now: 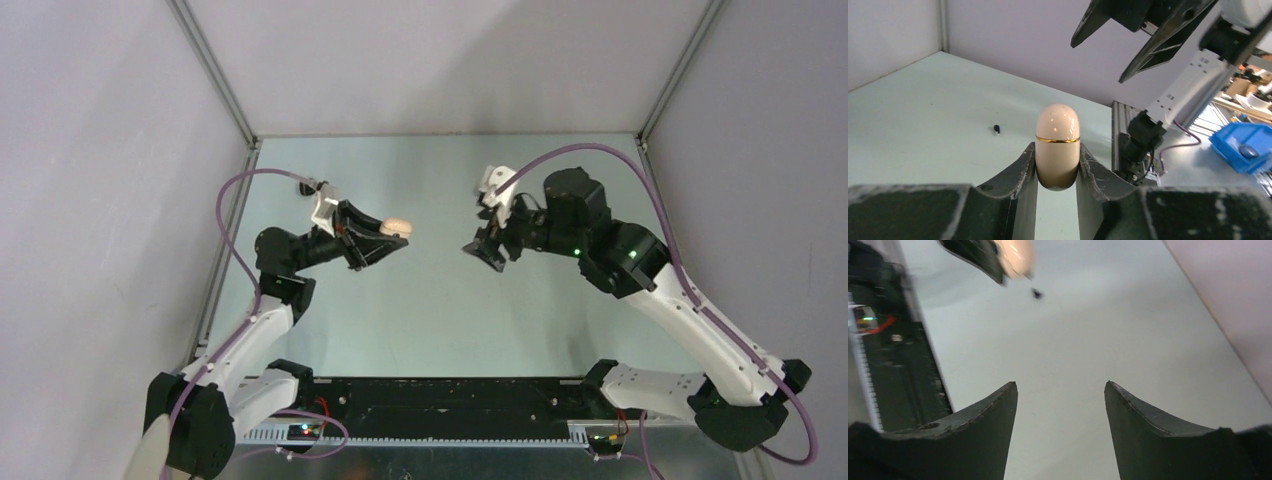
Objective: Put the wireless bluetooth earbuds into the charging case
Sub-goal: Place the charging case with the earbuds at the center of the board.
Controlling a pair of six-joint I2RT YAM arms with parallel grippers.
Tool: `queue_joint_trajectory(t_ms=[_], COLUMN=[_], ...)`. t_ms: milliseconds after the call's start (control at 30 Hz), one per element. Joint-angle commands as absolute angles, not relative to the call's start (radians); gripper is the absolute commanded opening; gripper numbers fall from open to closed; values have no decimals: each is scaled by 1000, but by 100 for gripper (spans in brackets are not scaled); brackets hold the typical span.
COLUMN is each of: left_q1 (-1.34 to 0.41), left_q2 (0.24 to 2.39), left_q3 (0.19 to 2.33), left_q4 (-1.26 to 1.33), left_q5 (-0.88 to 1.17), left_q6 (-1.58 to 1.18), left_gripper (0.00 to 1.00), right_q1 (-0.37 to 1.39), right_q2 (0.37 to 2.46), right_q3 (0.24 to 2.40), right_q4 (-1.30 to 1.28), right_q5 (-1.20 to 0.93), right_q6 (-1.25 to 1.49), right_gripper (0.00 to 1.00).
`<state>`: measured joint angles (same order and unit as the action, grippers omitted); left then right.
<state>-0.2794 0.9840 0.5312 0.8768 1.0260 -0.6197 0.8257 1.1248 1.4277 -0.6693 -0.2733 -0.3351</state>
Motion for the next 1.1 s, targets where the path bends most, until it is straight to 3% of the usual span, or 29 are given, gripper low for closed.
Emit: queue_joint_trajectory(t_ms=[0,167,433,1067], left_q1=[-284,-289,-301,-447], left_q2=[988,1014,1101,1552], left_q3=[607,628,667,818], left_q4=[706,621,565,813], left_q5=[927,919,894,750], left_q6=[-479,-414,-327,-444], left_gripper=[1,1,1,1], right_q1=[657,499,423,162], right_q2=[1027,1027,1067,1018], right_q3=[1342,1245,1165,1063], right_q4=[-585,-552,-510,-447], right_q5=[-274,-343,-360,-516], right_q6=[-385,-337,-301,-245], right_gripper=[69,68,68,67])
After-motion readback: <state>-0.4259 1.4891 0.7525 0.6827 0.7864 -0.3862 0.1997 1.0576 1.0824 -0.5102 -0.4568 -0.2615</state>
